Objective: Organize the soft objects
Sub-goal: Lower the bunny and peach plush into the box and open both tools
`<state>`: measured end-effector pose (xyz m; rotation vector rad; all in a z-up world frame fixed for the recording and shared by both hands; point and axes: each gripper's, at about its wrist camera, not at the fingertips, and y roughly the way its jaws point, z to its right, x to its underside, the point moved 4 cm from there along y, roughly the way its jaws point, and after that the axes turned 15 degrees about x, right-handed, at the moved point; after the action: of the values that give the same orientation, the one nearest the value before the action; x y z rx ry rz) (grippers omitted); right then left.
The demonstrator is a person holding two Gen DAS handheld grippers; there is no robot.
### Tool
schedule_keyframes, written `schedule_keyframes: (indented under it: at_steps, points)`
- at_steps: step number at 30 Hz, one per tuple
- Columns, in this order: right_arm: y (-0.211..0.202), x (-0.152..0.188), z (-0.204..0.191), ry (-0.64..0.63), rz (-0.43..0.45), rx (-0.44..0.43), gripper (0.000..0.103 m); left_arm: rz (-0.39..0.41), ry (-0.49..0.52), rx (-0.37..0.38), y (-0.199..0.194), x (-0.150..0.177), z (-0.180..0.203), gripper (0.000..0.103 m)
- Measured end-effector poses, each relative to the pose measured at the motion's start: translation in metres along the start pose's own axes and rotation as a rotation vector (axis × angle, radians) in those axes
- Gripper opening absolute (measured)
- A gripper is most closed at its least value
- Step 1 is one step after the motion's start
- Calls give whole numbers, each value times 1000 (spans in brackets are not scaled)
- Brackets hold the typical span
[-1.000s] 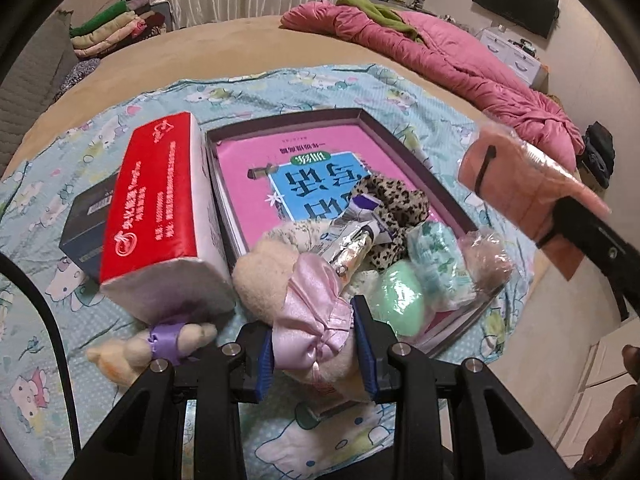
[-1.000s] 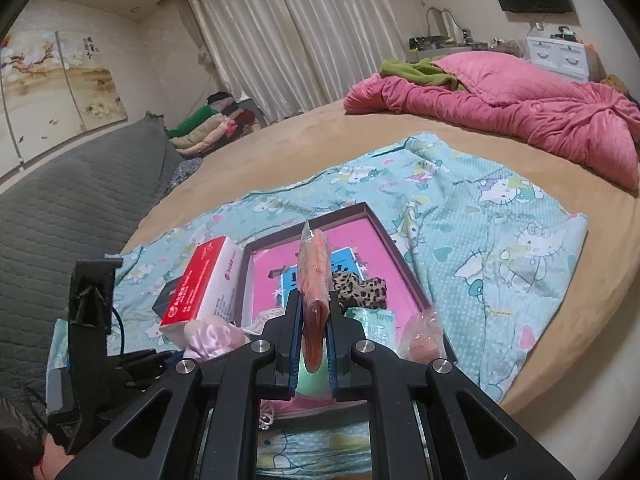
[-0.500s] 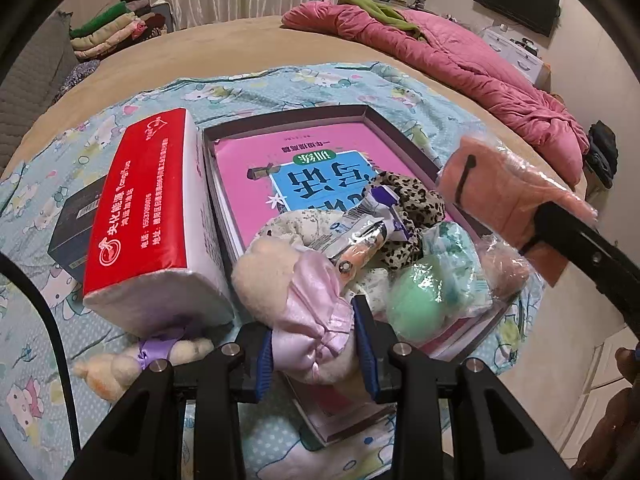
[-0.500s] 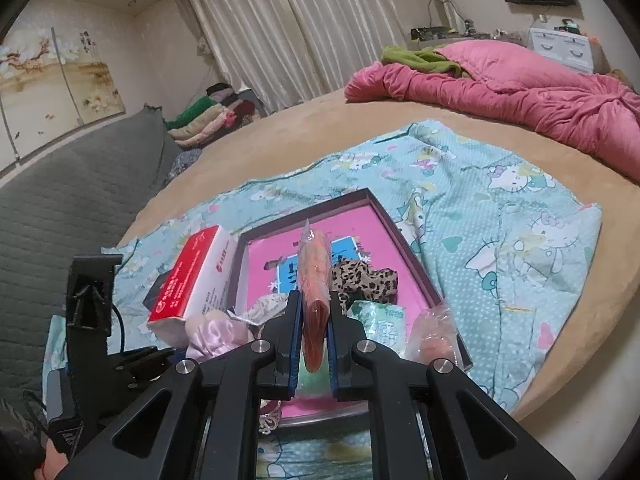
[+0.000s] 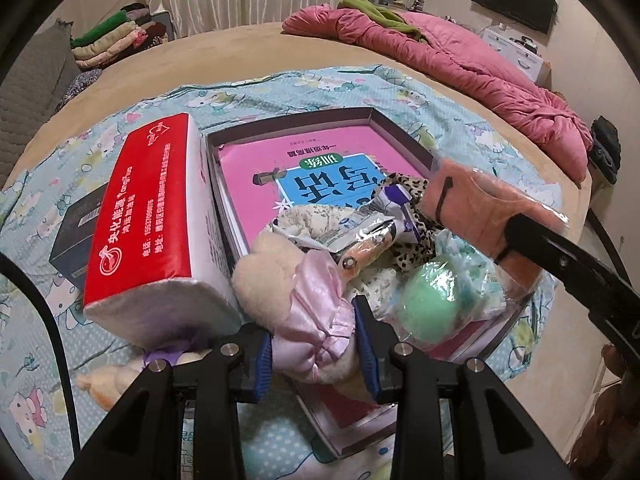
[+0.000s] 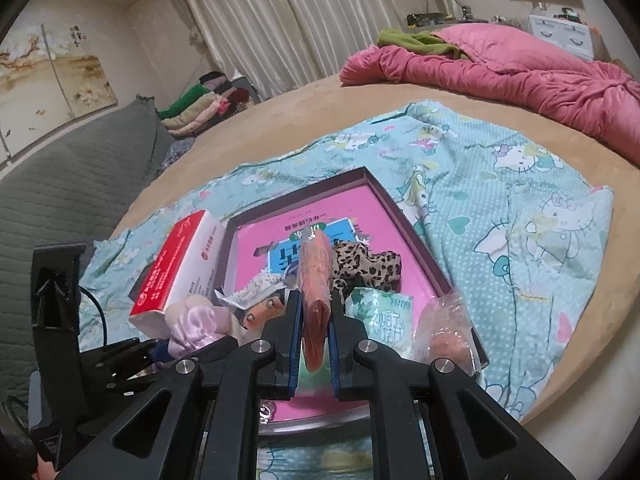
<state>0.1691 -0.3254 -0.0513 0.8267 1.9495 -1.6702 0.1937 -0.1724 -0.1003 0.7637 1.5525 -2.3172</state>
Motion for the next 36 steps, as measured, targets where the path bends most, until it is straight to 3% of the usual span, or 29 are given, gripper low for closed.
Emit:
schedule_keyframes:
  at_steps: [25,27,29,34,36]
  points:
    - [32,12,2,1,-65,59,18,-6,1,2,2,3,-3,38]
    - [29,11,3,-1,-57,64,21,-6,-3,5,1,3,-3,38]
    - [27,10,3,-2,-47,70,32,-7,-5,7,0,3,-5,38]
    - [20,7,4,-2,-26,86,37,-7,-20,17,-2,4,-7,39]
    - [15,6,5,-1,-15,95,44,-6,-25,21,-3,4,-8,39]
